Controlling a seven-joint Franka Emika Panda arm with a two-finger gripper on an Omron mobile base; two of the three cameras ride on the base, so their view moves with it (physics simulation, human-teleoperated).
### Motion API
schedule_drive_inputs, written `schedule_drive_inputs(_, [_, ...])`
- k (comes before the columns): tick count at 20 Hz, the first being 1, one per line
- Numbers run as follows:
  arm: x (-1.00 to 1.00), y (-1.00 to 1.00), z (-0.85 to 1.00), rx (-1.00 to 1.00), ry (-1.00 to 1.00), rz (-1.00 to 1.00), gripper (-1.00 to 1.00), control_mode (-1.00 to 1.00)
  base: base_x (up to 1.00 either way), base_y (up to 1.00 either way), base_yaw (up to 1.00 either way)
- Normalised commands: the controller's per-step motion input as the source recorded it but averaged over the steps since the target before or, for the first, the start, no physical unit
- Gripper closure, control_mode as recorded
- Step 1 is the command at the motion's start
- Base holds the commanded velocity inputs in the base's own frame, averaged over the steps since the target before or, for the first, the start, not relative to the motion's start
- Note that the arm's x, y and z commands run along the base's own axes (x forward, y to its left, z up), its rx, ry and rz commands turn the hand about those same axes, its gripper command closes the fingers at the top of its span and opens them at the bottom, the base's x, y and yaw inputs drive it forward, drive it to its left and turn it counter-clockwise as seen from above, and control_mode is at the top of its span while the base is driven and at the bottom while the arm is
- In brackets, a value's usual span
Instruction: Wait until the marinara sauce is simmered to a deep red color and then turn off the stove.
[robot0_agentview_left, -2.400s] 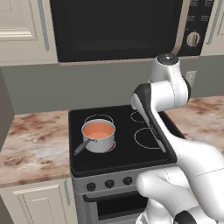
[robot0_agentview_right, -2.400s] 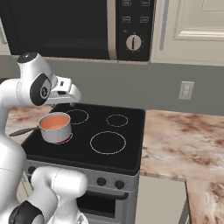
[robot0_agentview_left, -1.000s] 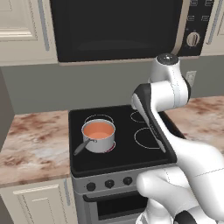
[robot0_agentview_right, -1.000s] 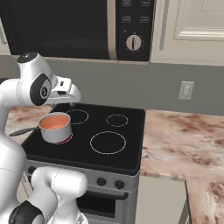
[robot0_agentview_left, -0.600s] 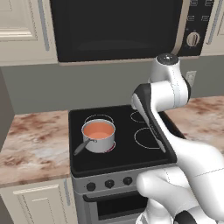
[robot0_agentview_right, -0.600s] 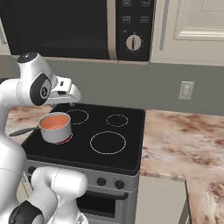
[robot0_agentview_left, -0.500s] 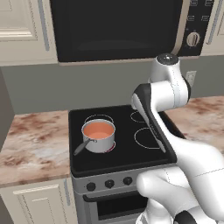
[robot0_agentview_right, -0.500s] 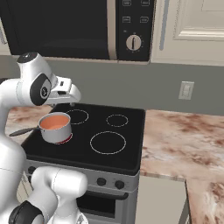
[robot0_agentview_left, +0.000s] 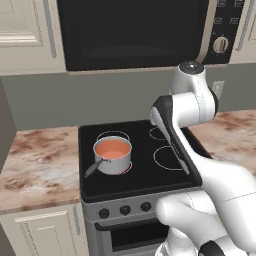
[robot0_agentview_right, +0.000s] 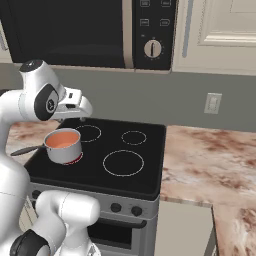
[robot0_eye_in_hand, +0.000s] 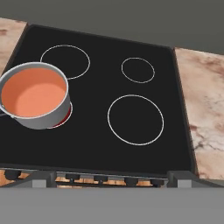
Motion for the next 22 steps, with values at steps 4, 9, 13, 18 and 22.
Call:
schedule_drive_inputs(4, [0.0,0.0,0.0,0.0,0.0,0.0,-1.0,-1.0,0.0,0.0,0.0])
schedule_drive_inputs(9, [0.0,0.0,0.0,0.0,0.0,0.0,-1.0,-1.0,0.0,0.0,0.0])
schedule_drive_inputs(13, [0.0,0.0,0.0,0.0,0.0,0.0,-1.0,-1.0,0.0,0.0,0.0])
schedule_drive_inputs(18, [0.0,0.0,0.0,0.0,0.0,0.0,-1.0,-1.0,0.0,0.0,0.0])
schedule_drive_inputs(22, [0.0,0.0,0.0,0.0,0.0,0.0,-1.0,-1.0,0.0,0.0,0.0])
